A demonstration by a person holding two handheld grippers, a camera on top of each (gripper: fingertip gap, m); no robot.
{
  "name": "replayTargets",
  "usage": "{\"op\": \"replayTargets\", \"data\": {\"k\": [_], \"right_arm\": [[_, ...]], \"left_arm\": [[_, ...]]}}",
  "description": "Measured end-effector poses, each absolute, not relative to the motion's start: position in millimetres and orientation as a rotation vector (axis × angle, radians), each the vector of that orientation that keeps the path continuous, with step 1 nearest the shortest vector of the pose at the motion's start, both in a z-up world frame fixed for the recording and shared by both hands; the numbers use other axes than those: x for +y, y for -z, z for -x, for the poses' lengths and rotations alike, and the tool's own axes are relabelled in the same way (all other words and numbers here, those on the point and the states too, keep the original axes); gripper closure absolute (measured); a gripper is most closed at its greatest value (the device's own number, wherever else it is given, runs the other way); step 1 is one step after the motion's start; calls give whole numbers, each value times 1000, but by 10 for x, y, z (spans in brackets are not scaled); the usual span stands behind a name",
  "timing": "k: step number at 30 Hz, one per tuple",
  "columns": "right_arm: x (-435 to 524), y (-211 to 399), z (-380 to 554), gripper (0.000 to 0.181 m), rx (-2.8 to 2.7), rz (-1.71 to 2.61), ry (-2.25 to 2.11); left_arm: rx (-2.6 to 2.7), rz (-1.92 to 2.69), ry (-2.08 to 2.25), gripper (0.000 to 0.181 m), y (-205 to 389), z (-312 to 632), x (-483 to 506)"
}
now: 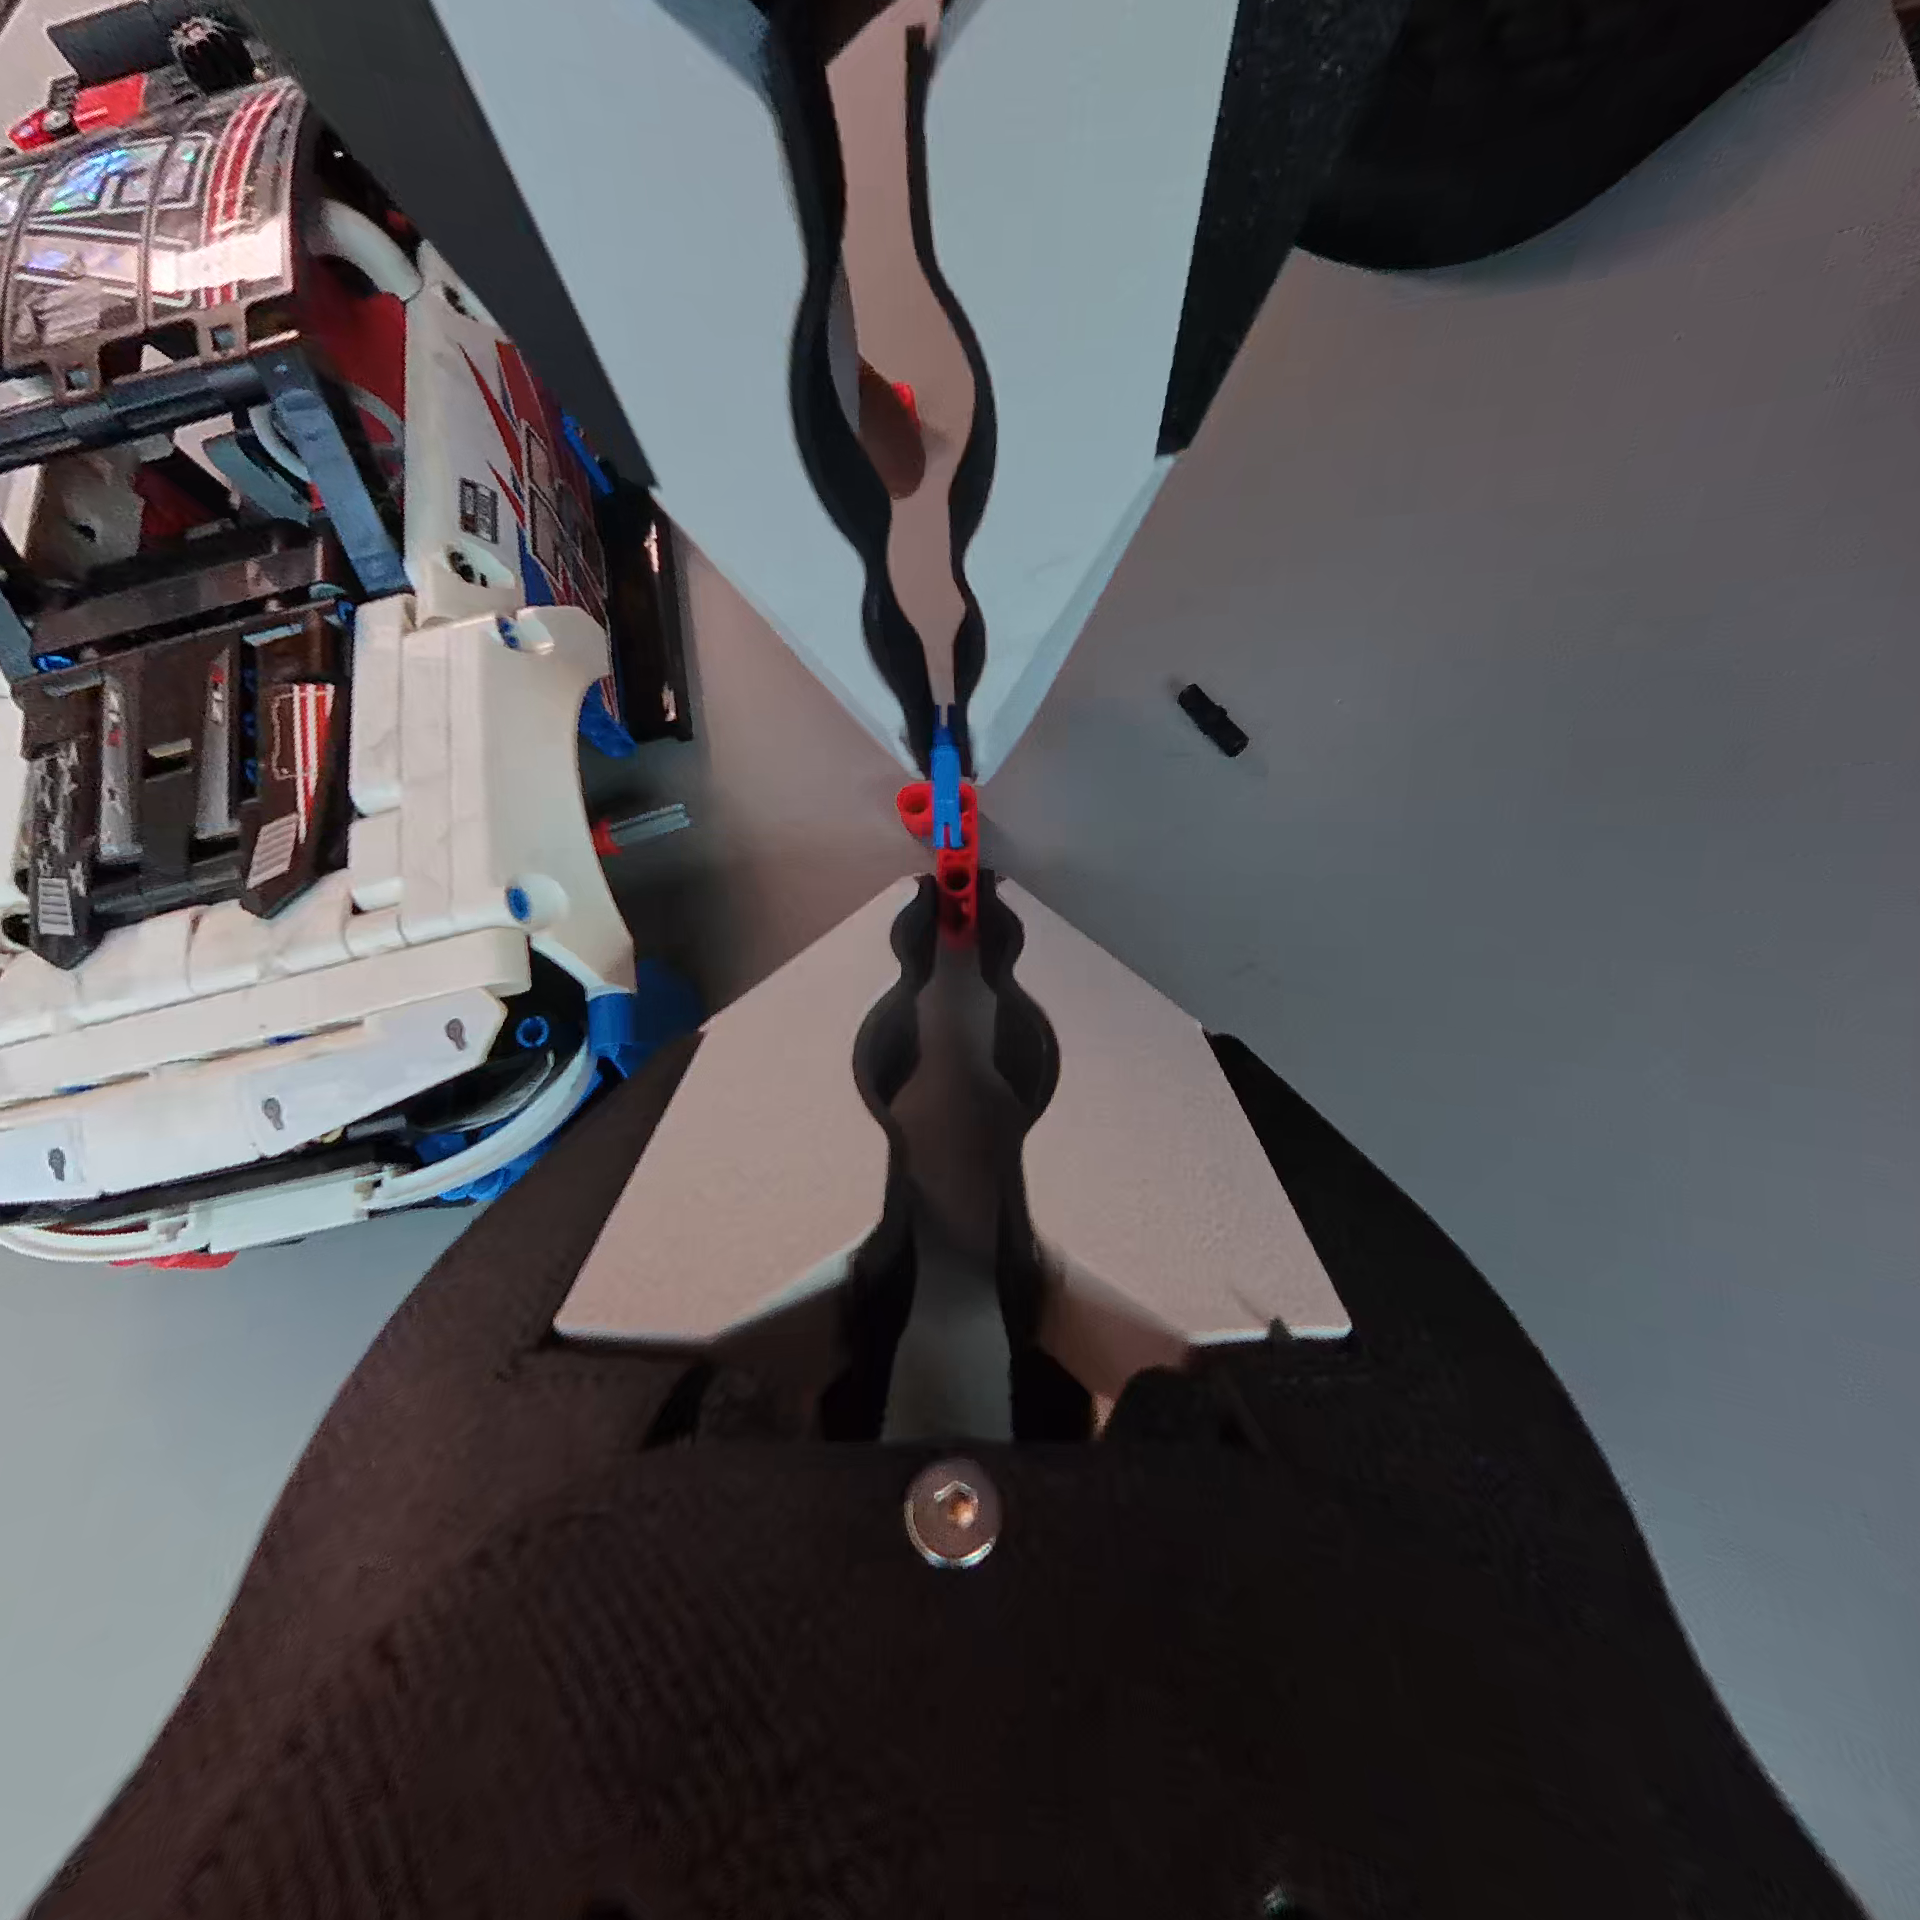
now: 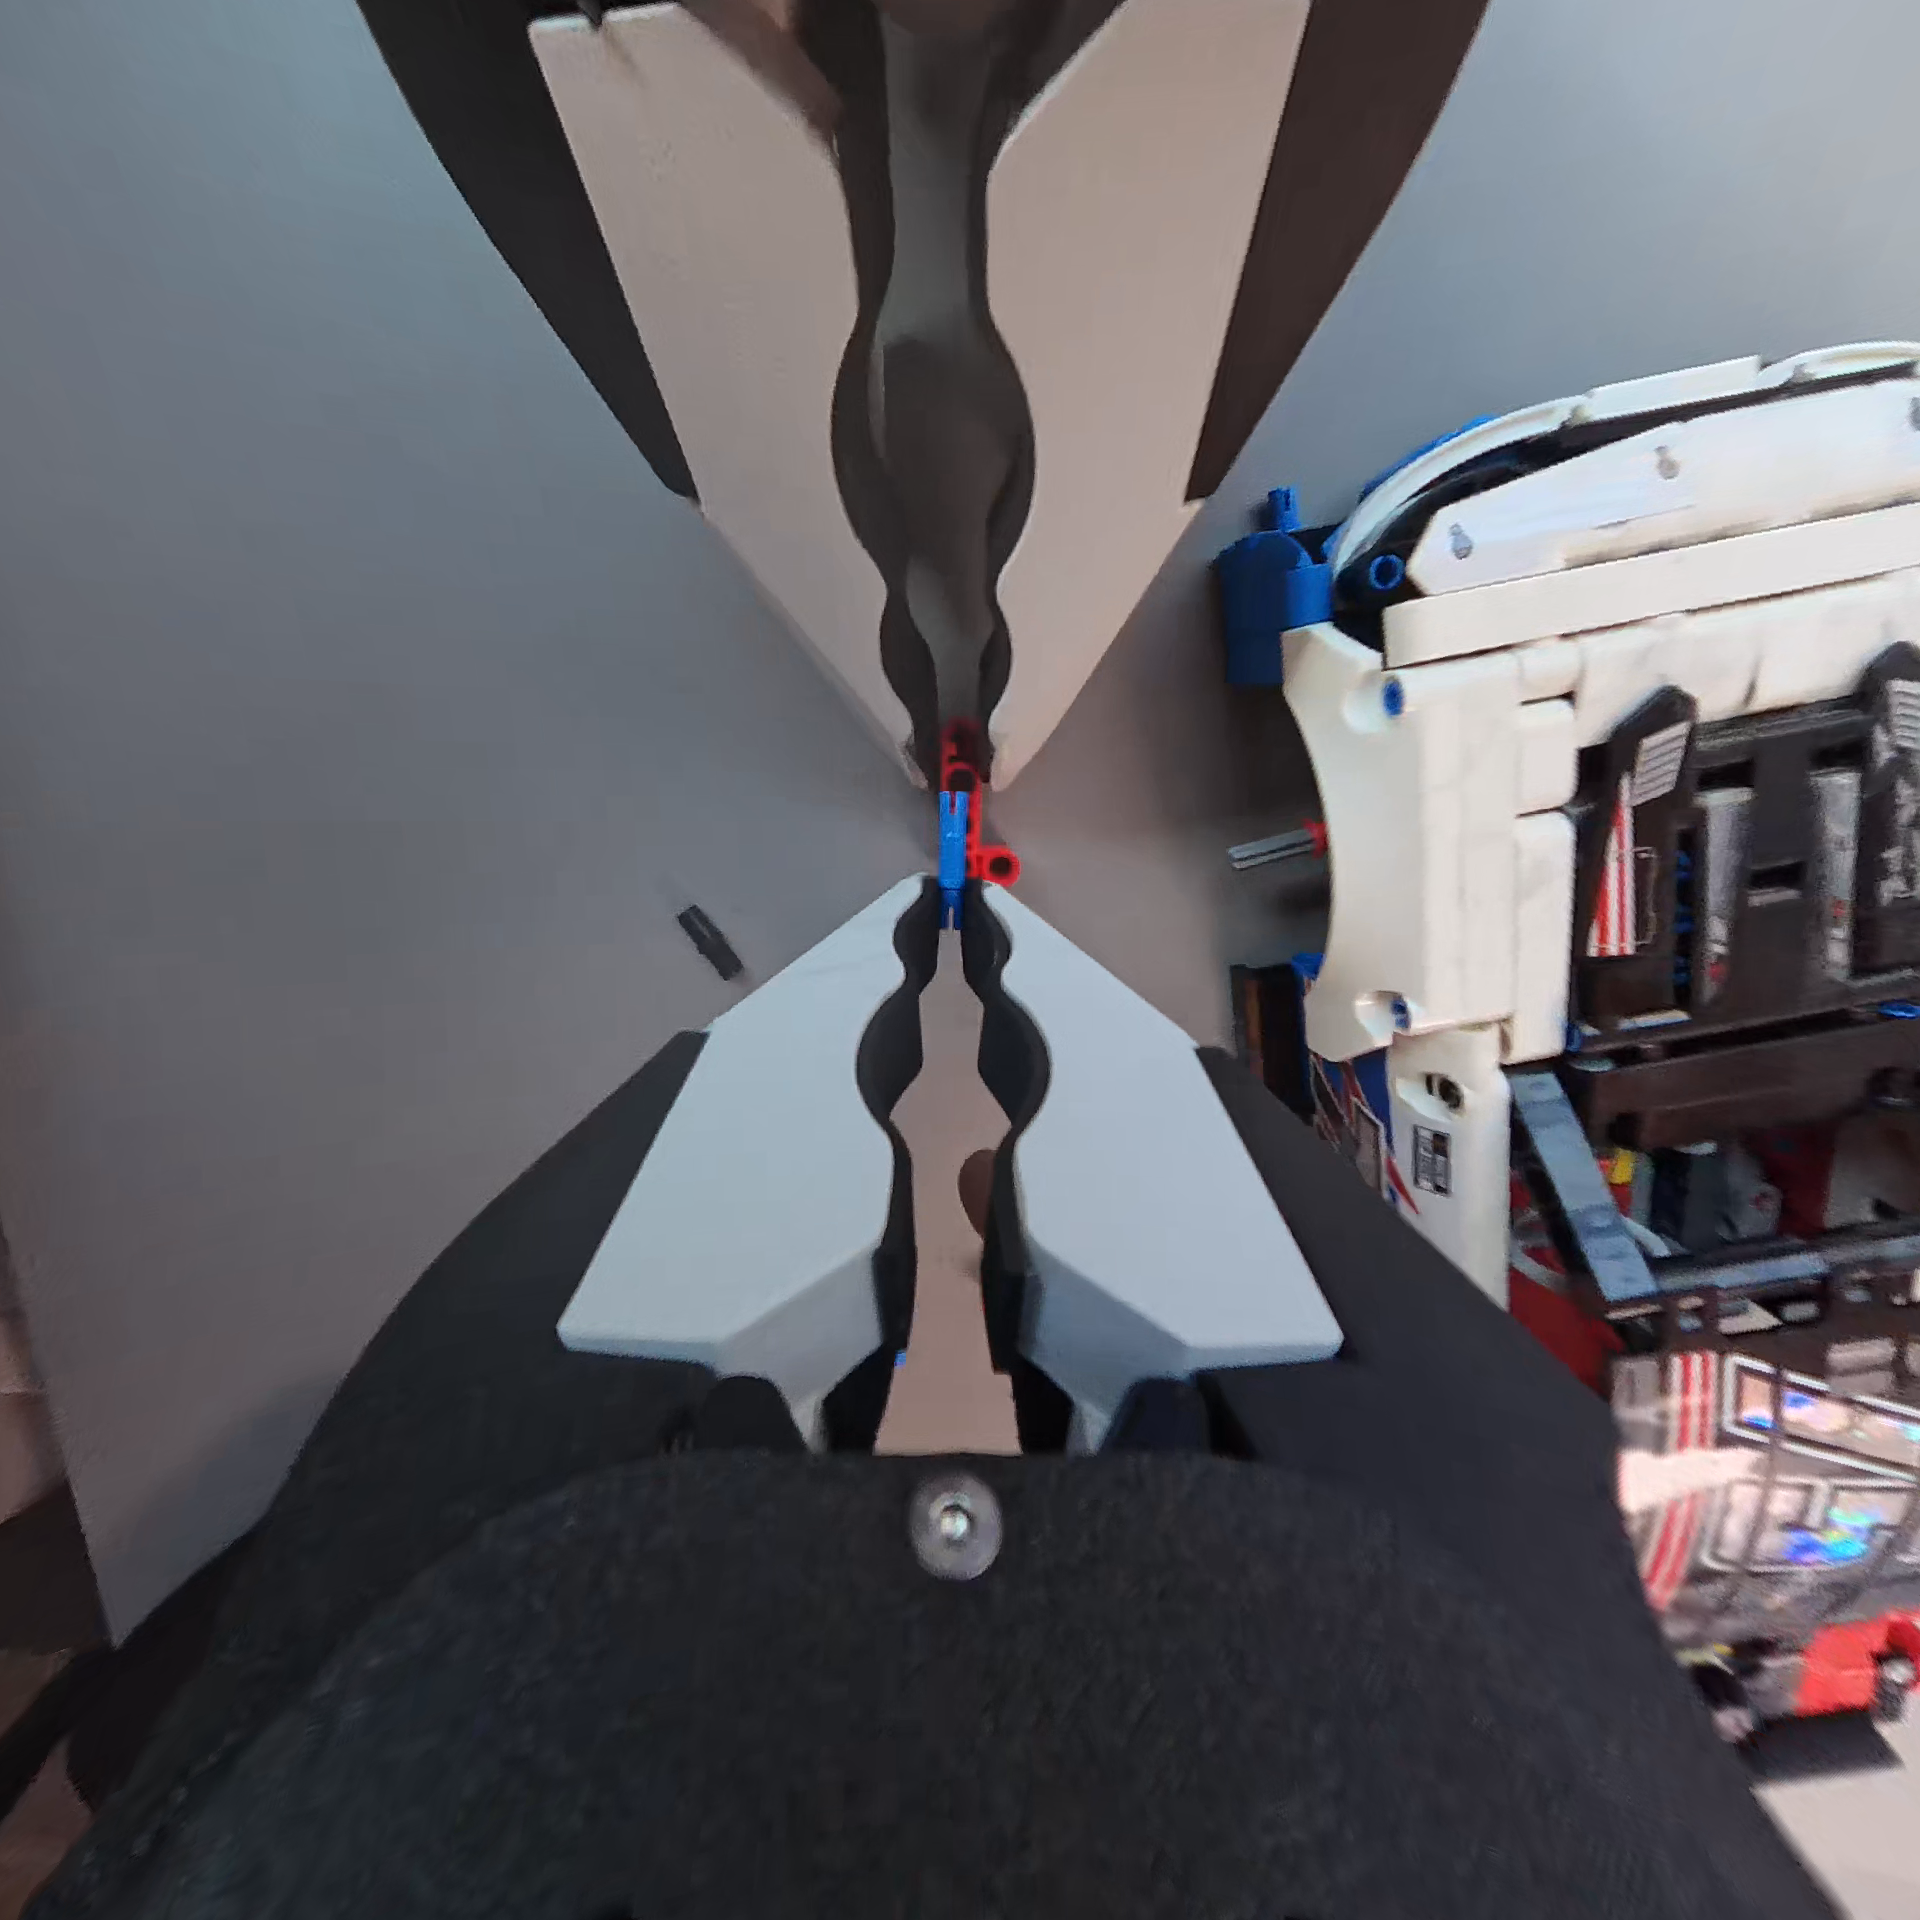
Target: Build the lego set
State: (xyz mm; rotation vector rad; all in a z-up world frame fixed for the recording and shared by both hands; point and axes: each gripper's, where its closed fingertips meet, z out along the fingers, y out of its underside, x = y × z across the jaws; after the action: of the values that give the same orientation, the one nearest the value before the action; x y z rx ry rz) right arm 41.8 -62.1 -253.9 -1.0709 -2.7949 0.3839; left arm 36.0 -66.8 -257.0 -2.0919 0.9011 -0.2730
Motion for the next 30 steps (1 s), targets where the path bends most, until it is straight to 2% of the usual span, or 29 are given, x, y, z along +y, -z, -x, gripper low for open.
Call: {"op": "replayTargets", "data": {"k": [2,3,4,7,10,13,16,18,19,22,30], "right_arm": [[-636,2558,-445,179,-2772,1117,-454],[-631,2538,-435,179,-2734,1150,-500],[-630,2503,-428,179,-2694,1182,-551],[-617,2434,-455,179,-2626,1202,-604],[-693,2361,-451,179,-2577,1178,-660],[-716,2292,-442,179,-2535,1153,-688],[-735,2240,-452,179,-2492,1156,-727],[-721,2263,-475,179,-2488,1152,-703],[-724,2275,-480,179,-2485,1146,-700],[-749,2290,-489,179,-2482,1134,-703],[-822,1848,-435,176,-2151,1044,-1196]], "left_arm": [[887,2096,265,175,2567,-341,-662],[882,2093,258,172,2562,-329,-661],[882,2084,264,160,2550,-326,-673],[856,2025,354,156,2429,-392,-716],[848,1949,338,161,2305,-443,-695],[854,1911,264,179,2269,-441,-665],[824,1877,296,179,2195,-459,-679],[809,1858,305,166,2141,-474,-686],[806,1845,305,166,2115,-486,-688],[839,1845,297,178,2144,-531,-707],[728,1738,513,179,1888,-513,-745]]}}
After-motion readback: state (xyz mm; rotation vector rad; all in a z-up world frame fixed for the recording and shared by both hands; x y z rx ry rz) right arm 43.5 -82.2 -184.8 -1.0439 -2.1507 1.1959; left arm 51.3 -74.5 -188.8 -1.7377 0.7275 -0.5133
